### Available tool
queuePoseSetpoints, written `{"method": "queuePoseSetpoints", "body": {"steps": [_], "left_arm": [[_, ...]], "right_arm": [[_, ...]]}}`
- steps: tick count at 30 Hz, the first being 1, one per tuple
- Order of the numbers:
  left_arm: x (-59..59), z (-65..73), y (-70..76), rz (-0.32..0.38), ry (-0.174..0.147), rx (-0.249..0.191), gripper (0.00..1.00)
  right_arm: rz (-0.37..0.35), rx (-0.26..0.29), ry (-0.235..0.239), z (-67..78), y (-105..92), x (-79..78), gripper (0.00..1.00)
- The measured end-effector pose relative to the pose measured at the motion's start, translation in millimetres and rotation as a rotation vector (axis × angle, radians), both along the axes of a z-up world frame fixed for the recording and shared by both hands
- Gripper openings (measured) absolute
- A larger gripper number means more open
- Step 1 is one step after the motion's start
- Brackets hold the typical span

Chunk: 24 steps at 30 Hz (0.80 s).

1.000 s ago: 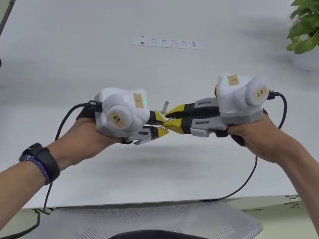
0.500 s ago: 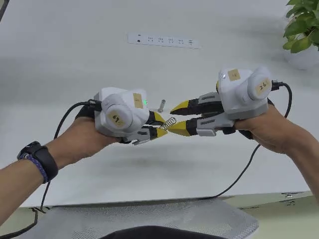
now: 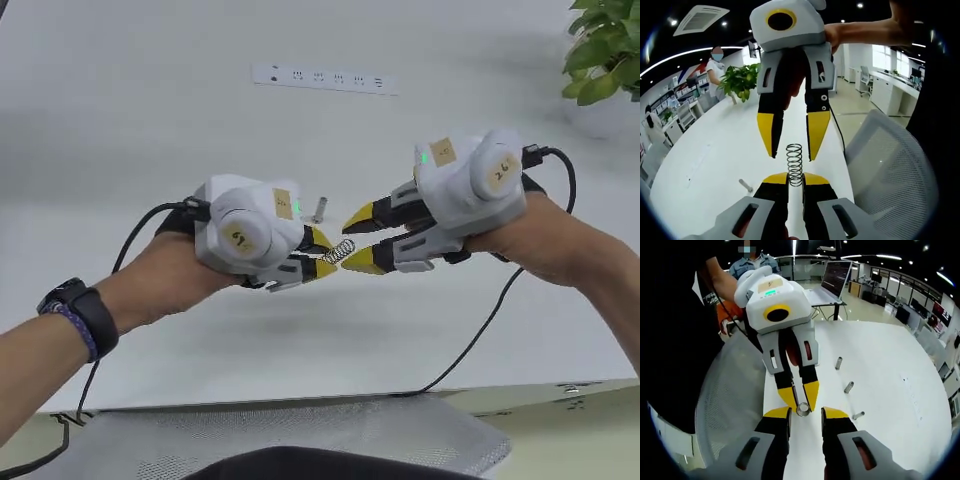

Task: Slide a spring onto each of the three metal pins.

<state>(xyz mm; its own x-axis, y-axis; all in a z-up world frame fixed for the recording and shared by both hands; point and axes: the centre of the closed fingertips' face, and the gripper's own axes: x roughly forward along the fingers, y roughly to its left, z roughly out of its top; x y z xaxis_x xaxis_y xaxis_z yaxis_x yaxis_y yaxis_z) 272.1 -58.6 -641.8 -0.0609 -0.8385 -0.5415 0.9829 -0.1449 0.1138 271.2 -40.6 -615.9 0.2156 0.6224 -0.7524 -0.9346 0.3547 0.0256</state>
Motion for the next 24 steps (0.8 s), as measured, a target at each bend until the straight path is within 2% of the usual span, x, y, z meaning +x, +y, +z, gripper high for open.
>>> {"method": "queuePoseSetpoints", "body": {"steps": [9,19,24], "left_arm": [[-0.7,4.1,-4.5,-0.007,-0.003,-0.013,0.02],[-2.7,4.7,-4.8,-0.016,-0.006,-0.012,0.02],[-4.5,2.9,-3.8,-0.024,-0.007,-0.004,0.02]], "right_arm": [[0.077,-0.07,-0.001,-2.3,1.8,-3.6,0.2],[0.139,-0.091,-0.012,-5.9,4.3,-5.3,0.1],[0.166,-0.11,-0.014,-7.8,5.1,-7.3,0.09]]}}
